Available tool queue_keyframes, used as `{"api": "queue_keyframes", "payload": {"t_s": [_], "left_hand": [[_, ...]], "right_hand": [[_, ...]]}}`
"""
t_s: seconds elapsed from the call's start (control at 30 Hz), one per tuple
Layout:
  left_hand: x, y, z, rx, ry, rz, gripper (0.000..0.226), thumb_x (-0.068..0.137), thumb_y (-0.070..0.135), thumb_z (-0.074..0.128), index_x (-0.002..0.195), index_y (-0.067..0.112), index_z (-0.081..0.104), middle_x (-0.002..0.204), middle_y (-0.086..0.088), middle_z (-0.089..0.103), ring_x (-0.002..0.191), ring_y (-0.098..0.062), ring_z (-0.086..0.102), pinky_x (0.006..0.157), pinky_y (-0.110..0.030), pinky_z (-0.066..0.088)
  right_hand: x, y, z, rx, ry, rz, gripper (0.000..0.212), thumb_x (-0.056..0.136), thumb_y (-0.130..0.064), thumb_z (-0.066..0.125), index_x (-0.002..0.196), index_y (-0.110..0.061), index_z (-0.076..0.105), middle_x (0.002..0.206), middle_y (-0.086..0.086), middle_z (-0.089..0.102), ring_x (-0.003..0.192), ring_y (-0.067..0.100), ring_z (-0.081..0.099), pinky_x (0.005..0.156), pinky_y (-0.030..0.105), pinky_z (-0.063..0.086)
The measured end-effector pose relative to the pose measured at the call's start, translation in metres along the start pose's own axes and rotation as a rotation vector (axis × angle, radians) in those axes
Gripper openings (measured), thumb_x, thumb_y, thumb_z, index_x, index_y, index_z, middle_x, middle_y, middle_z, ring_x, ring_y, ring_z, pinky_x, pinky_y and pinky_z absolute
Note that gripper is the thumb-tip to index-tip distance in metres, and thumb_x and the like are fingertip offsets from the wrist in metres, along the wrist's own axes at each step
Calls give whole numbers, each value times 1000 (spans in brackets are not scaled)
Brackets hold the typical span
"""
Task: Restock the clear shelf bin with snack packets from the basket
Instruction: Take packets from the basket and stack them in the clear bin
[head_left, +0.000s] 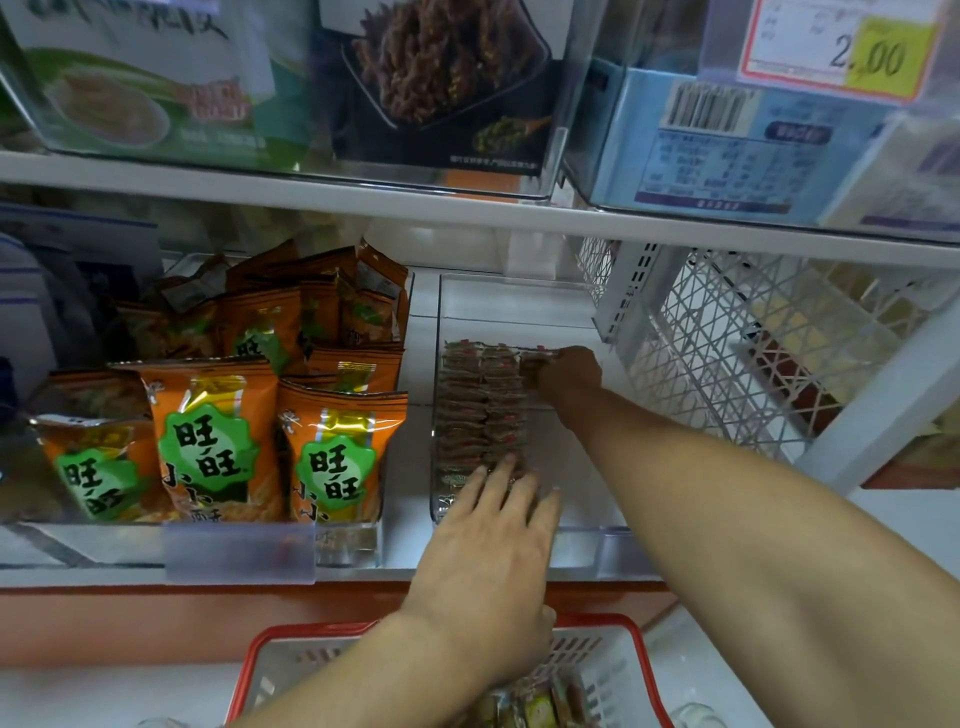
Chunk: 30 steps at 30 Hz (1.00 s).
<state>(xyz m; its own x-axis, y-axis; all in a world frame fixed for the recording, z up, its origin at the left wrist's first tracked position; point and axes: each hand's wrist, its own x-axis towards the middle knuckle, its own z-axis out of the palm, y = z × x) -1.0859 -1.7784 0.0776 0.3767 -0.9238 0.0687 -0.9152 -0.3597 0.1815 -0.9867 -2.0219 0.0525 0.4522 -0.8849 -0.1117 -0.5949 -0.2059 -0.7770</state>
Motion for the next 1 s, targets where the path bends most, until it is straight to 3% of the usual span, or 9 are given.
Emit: {"api": "queue_keyframes", "payload": {"t_s": [0.27,0.5,0.57,0.6,0.67,0.73,0.87,0.93,1.0], "left_hand": [[-3,-3,-4,-59,3,-2,91,92,50,60,162,20,10,169,-3,14,157,-19,-2,117,-28,-18],[-10,3,-10,-63,46,18,91,93,48,59,163,18,10,170,-3,11,157,-19,-7,118,-30,-20],[-19,7,-19,-55,148,58,75,90,37,63,156,16,34,162,-7,33,156,-23,11,126,-31,-7],[-24,10,-23,-43,202,101,59,87,29,64,144,16,52,148,-9,50,149,-27,29,128,-33,10],[-33,13,-22,2,349,204,26,81,19,67,106,17,72,109,-6,67,116,-30,56,102,-41,43],[-44,14,-13,10,400,262,7,79,18,69,85,16,71,91,-4,66,93,-29,56,78,-42,43],[-72,3,31,-54,44,134,15,76,19,65,90,23,67,94,3,67,91,-24,59,73,-37,44],[-85,-7,65,-91,-248,0,22,85,29,64,107,26,65,113,3,67,107,-24,62,85,-36,49],[-100,-20,100,-103,-516,-99,33,93,39,61,124,27,61,131,0,61,120,-25,59,94,-34,48]], "right_hand": [[-3,-1,-20,-22,-127,1,47,94,-7,58,141,-2,52,145,14,53,130,29,53,91,24,44],[-64,-8,-65,56,-50,-270,43,94,1,57,134,-14,60,136,5,60,122,20,60,100,32,51],[-110,-14,-77,217,123,-536,34,88,9,54,106,-16,69,107,-4,69,98,11,65,90,36,55],[-137,-14,-82,340,197,-660,34,83,11,54,93,-18,68,94,-6,69,89,10,65,84,37,56],[-185,-3,-89,491,292,-908,30,77,11,53,79,-16,65,80,-3,66,80,14,65,74,31,54],[-220,19,-86,527,345,-1010,26,74,13,52,73,-11,62,79,2,63,81,15,63,76,25,48],[-253,90,-51,635,272,-624,33,78,7,53,76,-26,59,82,1,63,82,17,62,75,31,50],[-256,146,-28,385,99,-461,32,80,5,55,79,-27,61,86,-1,64,85,15,62,78,31,50],[-252,208,-9,-77,-276,-316,22,83,1,61,94,-18,67,105,5,65,104,21,60,92,37,50]]}}
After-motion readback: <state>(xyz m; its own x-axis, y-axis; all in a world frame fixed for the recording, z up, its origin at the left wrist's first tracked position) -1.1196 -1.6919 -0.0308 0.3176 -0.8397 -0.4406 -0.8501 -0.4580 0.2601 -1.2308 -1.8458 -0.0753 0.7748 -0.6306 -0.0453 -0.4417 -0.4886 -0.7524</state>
